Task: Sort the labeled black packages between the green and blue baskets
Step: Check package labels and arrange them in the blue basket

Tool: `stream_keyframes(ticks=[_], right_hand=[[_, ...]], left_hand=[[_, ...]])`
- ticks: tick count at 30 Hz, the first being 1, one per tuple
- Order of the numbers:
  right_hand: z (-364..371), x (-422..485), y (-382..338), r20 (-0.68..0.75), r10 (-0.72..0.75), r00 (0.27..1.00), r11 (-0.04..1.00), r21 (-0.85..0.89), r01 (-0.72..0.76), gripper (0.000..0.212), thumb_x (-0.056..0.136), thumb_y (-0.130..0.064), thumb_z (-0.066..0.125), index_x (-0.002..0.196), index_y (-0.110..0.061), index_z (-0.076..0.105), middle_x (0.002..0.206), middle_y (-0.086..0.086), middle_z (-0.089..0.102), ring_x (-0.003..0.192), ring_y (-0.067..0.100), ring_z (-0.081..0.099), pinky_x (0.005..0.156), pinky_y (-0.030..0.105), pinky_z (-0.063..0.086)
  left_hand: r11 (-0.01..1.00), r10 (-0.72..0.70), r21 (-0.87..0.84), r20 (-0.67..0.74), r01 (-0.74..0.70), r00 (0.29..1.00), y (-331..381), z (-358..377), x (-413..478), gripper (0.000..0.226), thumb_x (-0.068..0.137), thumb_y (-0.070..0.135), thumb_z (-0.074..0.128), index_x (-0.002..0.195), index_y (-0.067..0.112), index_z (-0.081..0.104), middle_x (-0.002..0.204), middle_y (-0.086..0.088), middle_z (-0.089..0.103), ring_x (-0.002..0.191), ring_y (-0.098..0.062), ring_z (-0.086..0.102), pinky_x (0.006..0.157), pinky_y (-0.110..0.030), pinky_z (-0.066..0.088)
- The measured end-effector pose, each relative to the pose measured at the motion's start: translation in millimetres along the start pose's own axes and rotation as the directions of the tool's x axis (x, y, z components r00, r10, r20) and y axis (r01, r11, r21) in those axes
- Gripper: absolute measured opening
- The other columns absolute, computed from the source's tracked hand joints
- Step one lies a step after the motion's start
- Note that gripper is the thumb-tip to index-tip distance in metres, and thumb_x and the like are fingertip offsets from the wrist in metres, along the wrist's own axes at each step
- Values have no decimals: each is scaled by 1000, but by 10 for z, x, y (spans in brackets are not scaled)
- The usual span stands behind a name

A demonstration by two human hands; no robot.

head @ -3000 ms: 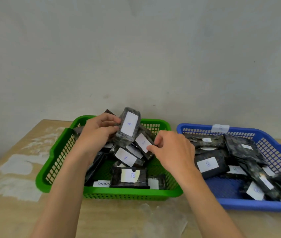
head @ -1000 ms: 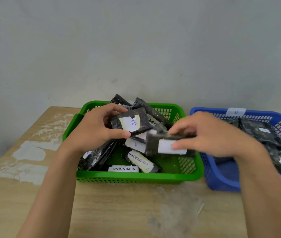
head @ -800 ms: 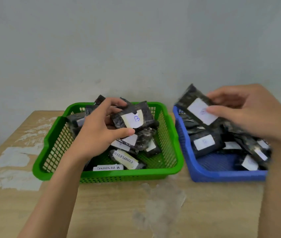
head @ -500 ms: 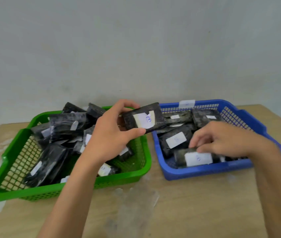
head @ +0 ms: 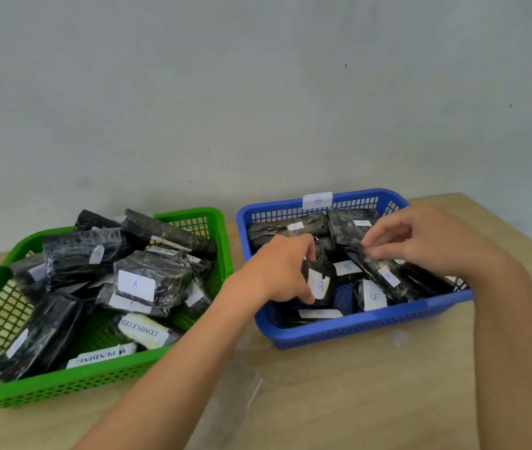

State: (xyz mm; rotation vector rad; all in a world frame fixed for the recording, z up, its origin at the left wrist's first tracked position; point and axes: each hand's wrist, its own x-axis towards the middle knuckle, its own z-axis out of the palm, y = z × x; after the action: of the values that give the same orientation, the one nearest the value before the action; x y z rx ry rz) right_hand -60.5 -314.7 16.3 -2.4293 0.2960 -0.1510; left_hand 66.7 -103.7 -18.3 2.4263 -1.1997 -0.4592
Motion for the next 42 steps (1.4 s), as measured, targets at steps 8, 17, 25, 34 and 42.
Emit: stream_keyframes(ticks=[8,17,25,34,42], right_hand=[[266,100,-223,149,-44,988,998,-32,50,19,92,-23,77,99,-41,78,89,-22,78,91,-7,72,91,28,56],[842,66,-891,-69,-361,930,931,33,364,14,89,-25,78,95,-38,78,93,-29,75,92,-9,69,81,5,48],[1811,198,-1735,355,-342,870,917,-73,391,12,95,-27,72,103,-30,81,94,-13,79,86,-1,70,82,19,56],[2349,453,-1985,334,58,941,851,-509,128,42,71,-54,87,88,-23,65,94,3,66,86,26,64,75,38,57],[2388,450,-2011,260,91,961,847,-527,63,36,69,-53,89,90,-27,77,94,-4,70,86,22,63,69,33,47]], left_hand=[[935,192,335,-186,-121,964,-74,-10,-177,33,86,46,74,110,25,67,107,3,68,105,-23,61,91,-37,42],[995,54,-54,-459,-88,887,-1113,-680,-1410,8,88,25,78,83,30,74,78,13,73,77,-6,68,67,-15,49],[957,-289,-27,46,290,956,-1847,-680,-1836,26,83,11,83,103,27,81,92,15,77,85,7,70,79,-17,59],[957,-289,58,70,285,955,-1904,-582,-1708,36,85,-1,74,107,28,79,101,3,76,93,-7,65,91,-39,59],[979,-189,-61,63,193,980,-1943,-683,-1767,32,87,17,80,117,24,73,106,8,73,96,-5,68,87,-26,58]])
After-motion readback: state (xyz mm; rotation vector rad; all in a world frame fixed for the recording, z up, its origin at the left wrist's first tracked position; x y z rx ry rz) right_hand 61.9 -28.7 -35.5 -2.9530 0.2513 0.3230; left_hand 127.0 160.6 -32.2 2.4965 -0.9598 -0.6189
